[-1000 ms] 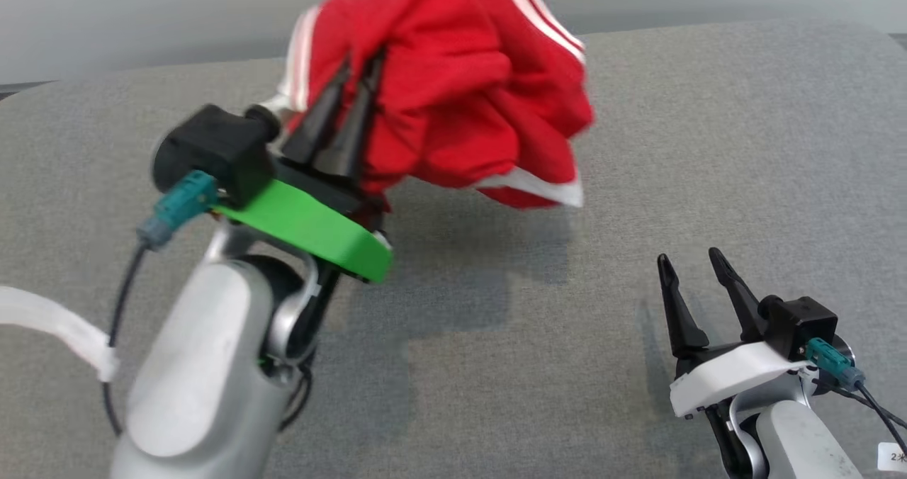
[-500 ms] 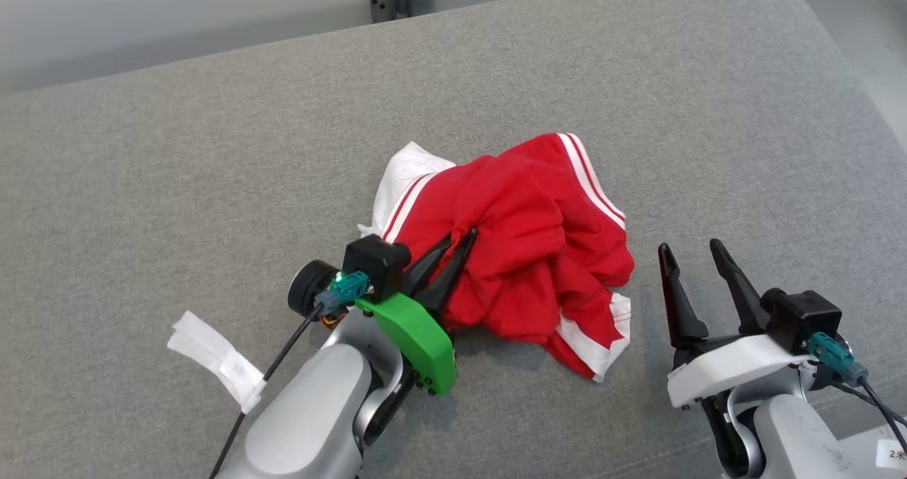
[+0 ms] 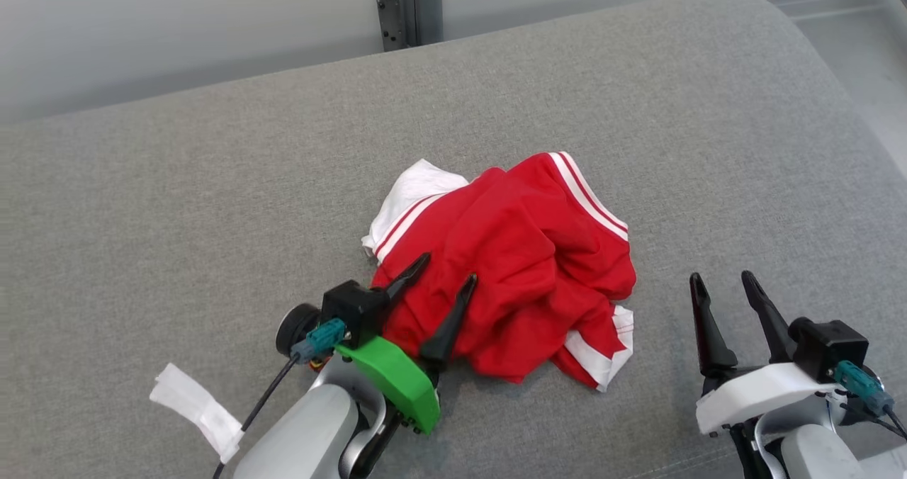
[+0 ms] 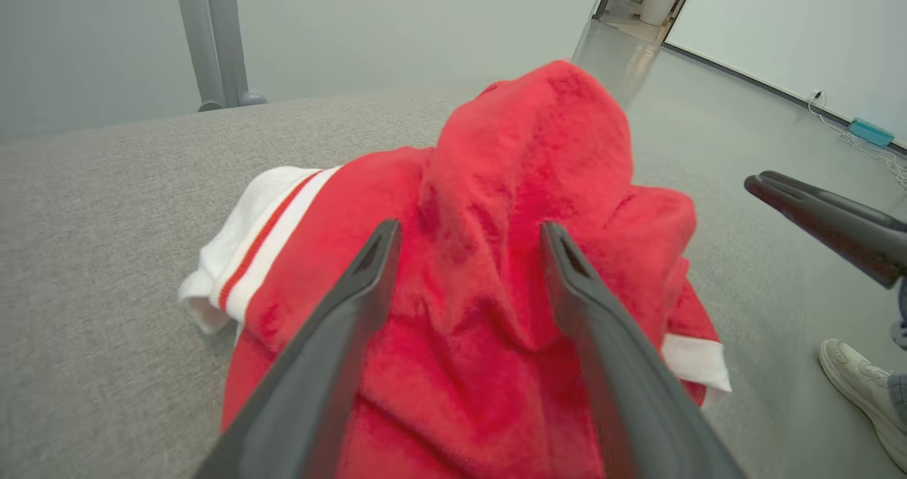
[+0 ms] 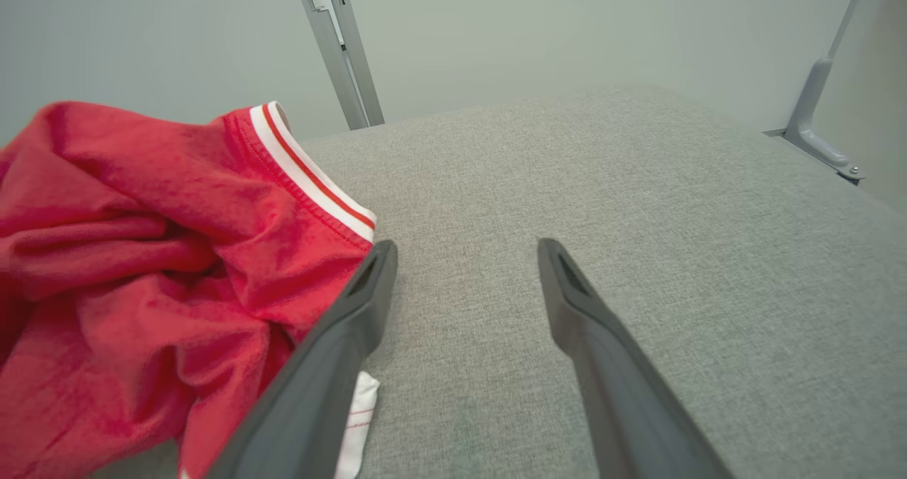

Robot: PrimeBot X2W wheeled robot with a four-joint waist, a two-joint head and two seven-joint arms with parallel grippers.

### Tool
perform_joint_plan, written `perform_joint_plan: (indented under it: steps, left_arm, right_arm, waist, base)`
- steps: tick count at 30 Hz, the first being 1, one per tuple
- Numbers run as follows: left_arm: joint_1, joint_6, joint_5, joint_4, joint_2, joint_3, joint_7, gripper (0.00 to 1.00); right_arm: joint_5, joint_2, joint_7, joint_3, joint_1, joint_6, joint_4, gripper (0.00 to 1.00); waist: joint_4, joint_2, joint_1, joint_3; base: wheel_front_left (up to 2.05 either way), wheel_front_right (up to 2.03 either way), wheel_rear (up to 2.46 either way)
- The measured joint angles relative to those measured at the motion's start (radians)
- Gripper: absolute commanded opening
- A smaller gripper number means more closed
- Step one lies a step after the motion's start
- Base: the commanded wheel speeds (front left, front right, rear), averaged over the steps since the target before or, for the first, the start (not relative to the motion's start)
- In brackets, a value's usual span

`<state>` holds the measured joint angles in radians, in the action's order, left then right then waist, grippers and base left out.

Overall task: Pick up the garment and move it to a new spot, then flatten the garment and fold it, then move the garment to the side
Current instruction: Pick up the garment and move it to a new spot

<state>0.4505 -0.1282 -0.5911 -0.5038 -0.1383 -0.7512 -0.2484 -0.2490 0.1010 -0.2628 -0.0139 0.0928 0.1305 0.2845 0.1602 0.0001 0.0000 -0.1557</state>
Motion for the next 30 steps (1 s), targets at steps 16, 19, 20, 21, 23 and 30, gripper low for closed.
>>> perform_joint_plan:
  steps: [16,19,20,21,23,30]
  left_arm:
    - [-0.132,0.070,-0.029,0.229,-0.068,0.001,0.081,1.00]
    - [-0.088,0.071,-0.024,0.220,-0.052,-0.006,0.108,1.00]
    - [-0.074,0.071,-0.023,0.212,-0.046,-0.011,0.119,1.00]
    - [-0.059,0.071,-0.023,0.203,-0.041,-0.016,0.130,1.00]
    - [-0.030,0.066,-0.024,0.183,-0.034,-0.018,0.152,1.00]
    - [0.079,0.052,-0.024,0.105,-0.024,-0.035,0.247,1.00]
  right_arm:
    - [0.002,0.011,0.000,0.003,-0.076,0.000,-0.010,1.00]
    - [0.002,0.005,0.000,-0.011,-0.064,0.000,-0.014,1.00]
    - [-0.001,0.004,0.000,-0.012,-0.061,0.000,-0.014,1.00]
    - [-0.002,0.004,0.000,-0.013,-0.059,0.000,-0.014,1.00]
    - [-0.003,0.003,0.000,-0.014,-0.056,0.000,-0.014,1.00]
    - [-0.004,-0.002,0.000,-0.012,-0.042,0.000,-0.014,1.00]
  waist:
    - [-0.093,0.0000,0.0000,0.127]
    - [-0.083,0.0000,0.0000,0.123]
    - [-0.078,0.0000,0.0000,0.119]
    - [-0.072,0.0000,0.0000,0.114]
    - [-0.058,0.0000,0.0000,0.103]
    - [-0.006,0.0000,0.0000,0.064]
  base:
    - [0.00,0.00,0.00]
    - [0.00,0.00,0.00]
    - [0.00,0.00,0.00]
    - [0.00,0.00,0.00]
    - [0.00,0.00,0.00]
    - [0.00,0.00,0.00]
